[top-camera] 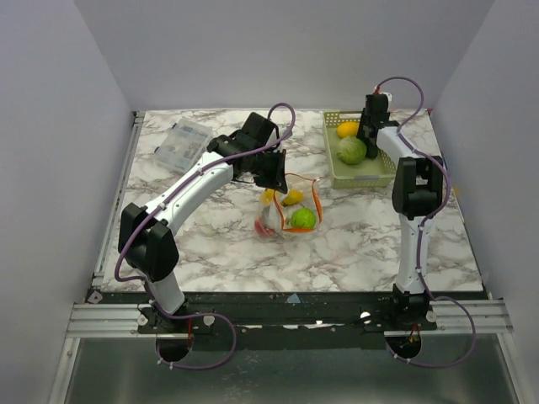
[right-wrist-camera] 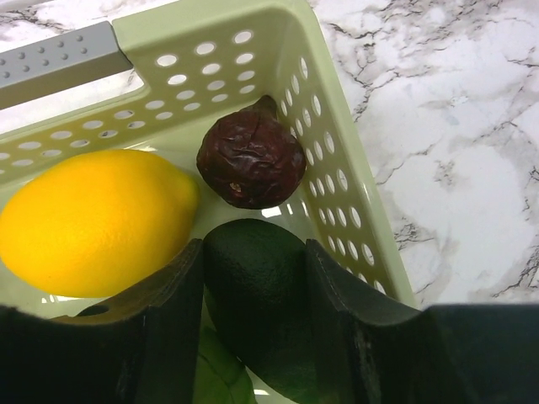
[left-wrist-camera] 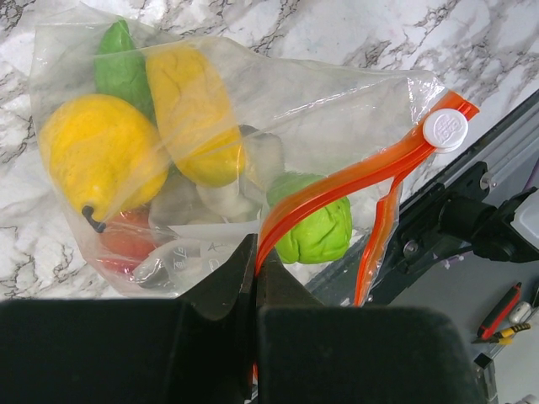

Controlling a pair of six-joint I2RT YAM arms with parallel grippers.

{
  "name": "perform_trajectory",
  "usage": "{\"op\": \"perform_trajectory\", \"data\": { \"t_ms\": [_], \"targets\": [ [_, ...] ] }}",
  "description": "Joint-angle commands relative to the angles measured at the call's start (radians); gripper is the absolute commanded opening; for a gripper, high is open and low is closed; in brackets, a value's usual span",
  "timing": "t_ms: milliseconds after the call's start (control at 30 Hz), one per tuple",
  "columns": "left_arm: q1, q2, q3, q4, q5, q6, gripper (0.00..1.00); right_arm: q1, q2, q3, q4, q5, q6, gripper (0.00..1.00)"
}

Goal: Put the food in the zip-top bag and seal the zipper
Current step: Pick up the fake vegetable from the bin, then place the fake vegetable in the zipper food storage bag.

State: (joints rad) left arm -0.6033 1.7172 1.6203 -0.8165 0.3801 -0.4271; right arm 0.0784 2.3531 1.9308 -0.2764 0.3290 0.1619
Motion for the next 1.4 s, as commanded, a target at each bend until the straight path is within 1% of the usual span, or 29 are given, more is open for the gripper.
{"op": "perform_trajectory", "data": {
  "t_ms": [0, 133, 267, 600, 733, 967, 1167, 1367],
  "targets": [
    [0.005, -0.003, -0.016, 0.014, 0.030, 0.001, 0.00, 0.001, -0.005, 0.013, -0.099, -0.048, -0.016, 0.28],
    [0.005, -0.006, -0.018, 0.016, 0.036, -0.001, 0.00, 0.001, -0.053, 0.017, -0.092, -0.051, -0.029, 0.10],
    [0.003, -0.007, -0.018, 0.017, 0.037, -0.002, 0.00, 0.001, -0.103, 0.011, -0.092, -0.053, -0.022, 0.01],
    [0.002, 0.001, -0.016, 0.020, 0.055, -0.008, 0.00, 0.001, -0.268, -0.093, -0.060, -0.128, 0.038, 0.00],
    [0.002, 0.006, -0.011, 0.022, 0.068, -0.016, 0.00, 0.001, -0.370, -0.188, -0.017, -0.241, 0.106, 0.00],
    [0.004, 0.002, -0.009, 0.027, 0.062, -0.035, 0.00, 0.001, -0.631, -0.470, 0.179, -0.579, 0.250, 0.00],
    [0.013, 0.014, -0.003, 0.044, 0.093, -0.073, 0.00, 0.004, -0.859, -0.700, 0.382, -0.868, 0.427, 0.00],
    [0.019, 0.021, -0.006, 0.054, 0.111, -0.102, 0.00, 0.021, -1.073, -0.874, 0.482, -1.022, 0.494, 0.00]
  ]
}}
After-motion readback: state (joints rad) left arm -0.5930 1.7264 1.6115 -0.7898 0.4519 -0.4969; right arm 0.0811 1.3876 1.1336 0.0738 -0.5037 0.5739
